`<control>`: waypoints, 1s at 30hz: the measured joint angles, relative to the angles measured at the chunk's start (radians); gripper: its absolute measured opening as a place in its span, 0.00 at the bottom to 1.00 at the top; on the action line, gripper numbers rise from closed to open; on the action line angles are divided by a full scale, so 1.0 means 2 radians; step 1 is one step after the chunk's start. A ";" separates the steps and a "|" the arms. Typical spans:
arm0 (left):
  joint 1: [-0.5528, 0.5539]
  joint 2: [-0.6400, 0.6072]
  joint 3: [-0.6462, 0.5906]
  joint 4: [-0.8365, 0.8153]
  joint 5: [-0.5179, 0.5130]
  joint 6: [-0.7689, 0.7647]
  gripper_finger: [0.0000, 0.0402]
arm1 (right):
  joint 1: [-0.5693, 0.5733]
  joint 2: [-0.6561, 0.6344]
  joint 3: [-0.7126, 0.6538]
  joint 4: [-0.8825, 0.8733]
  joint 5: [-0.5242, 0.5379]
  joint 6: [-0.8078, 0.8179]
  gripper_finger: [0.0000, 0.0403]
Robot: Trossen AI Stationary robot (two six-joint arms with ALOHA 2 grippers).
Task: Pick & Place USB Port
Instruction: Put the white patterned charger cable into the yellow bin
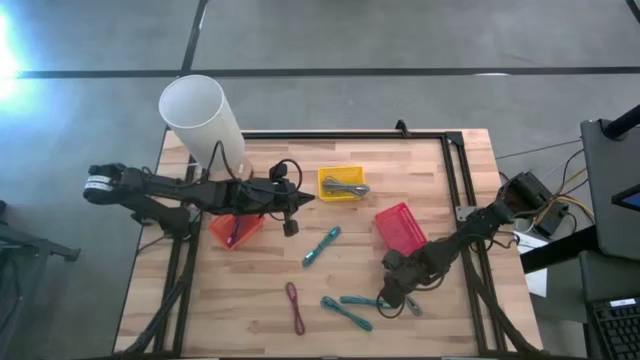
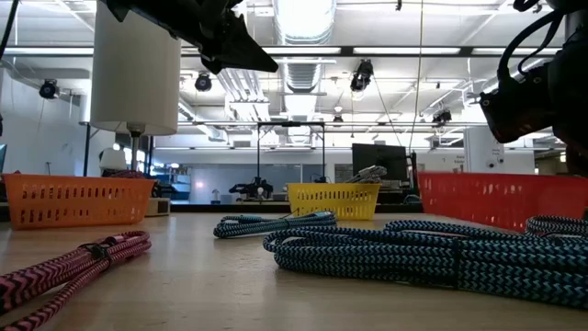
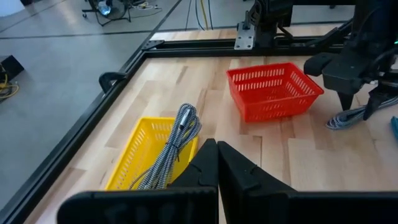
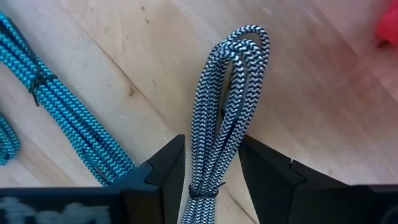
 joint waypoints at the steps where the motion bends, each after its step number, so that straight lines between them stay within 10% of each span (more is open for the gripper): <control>1: 0.001 0.000 0.000 0.000 0.000 0.001 0.00 | 0.000 0.006 0.003 -0.002 0.000 -0.007 0.37; 21: 0.001 0.000 0.000 0.004 0.000 0.000 0.00 | 0.000 0.019 0.139 -0.136 0.001 -0.056 0.04; 30: 0.001 0.000 0.001 0.007 0.000 0.000 0.00 | -0.024 -0.001 0.225 -0.137 0.181 -0.246 0.04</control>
